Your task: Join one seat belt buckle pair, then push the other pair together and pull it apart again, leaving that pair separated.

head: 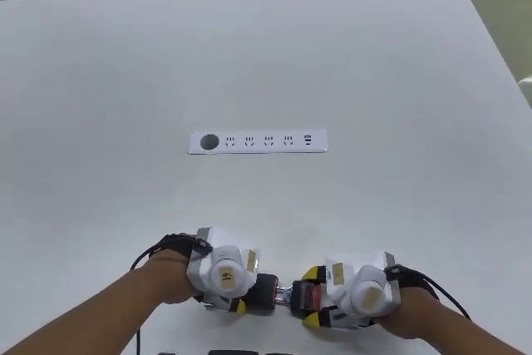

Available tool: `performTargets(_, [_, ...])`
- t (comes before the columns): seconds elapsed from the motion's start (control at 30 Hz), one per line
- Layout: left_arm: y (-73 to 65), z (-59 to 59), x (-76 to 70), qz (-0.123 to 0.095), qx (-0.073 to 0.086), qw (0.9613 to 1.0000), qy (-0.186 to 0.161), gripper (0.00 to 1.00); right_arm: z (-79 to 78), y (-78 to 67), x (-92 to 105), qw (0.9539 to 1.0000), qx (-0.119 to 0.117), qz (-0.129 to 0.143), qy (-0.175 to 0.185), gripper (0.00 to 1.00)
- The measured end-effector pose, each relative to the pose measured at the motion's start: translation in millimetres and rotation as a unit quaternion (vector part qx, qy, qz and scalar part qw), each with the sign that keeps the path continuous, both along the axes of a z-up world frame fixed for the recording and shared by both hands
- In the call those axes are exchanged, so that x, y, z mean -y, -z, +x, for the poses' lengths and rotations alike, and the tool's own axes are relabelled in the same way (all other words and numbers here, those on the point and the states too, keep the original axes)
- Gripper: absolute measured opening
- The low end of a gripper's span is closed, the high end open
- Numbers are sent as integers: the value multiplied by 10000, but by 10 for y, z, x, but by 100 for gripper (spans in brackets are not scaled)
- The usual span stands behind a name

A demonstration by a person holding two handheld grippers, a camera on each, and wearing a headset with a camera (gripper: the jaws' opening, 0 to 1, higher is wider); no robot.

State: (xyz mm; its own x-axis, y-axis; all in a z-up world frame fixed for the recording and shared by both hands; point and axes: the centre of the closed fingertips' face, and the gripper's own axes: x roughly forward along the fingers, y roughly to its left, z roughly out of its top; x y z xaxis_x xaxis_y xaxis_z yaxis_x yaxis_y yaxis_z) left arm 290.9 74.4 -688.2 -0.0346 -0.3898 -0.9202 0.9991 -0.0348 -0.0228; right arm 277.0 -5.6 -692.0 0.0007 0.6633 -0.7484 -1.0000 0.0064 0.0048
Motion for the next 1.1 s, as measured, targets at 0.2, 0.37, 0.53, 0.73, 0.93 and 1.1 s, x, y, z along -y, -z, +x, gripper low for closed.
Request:
performTargets(0.2, [0, 1, -2, 3, 13, 10000, -45, 33, -7, 11, 179, 10000, -37, -90, -8, 33])
performTargets(0.37, [-7, -13, 11, -15, 15, 9999, -131, 33, -10, -8, 300, 9999, -23, -102, -3, 33])
performTargets(0.53, [13, -6, 12, -78, 5, 9996, -253, 33, 20, 6, 433, 9998, -25, -192, 45, 33])
performTargets(0.73, [27, -5, 3, -72, 8, 9996, -285, 33, 3, -17, 513, 9997, -11, -237, 12, 33])
performTargets(0.93, [38, -6, -3, -64, 9, 9994, -342, 33, 10, -32, 646, 9996, -10, -290, -6, 33])
performTargets(1.1, [35, -6, -3, -59, 6, 9994, -339, 33, 16, -27, 770, 9994, -35, -343, -9, 33])
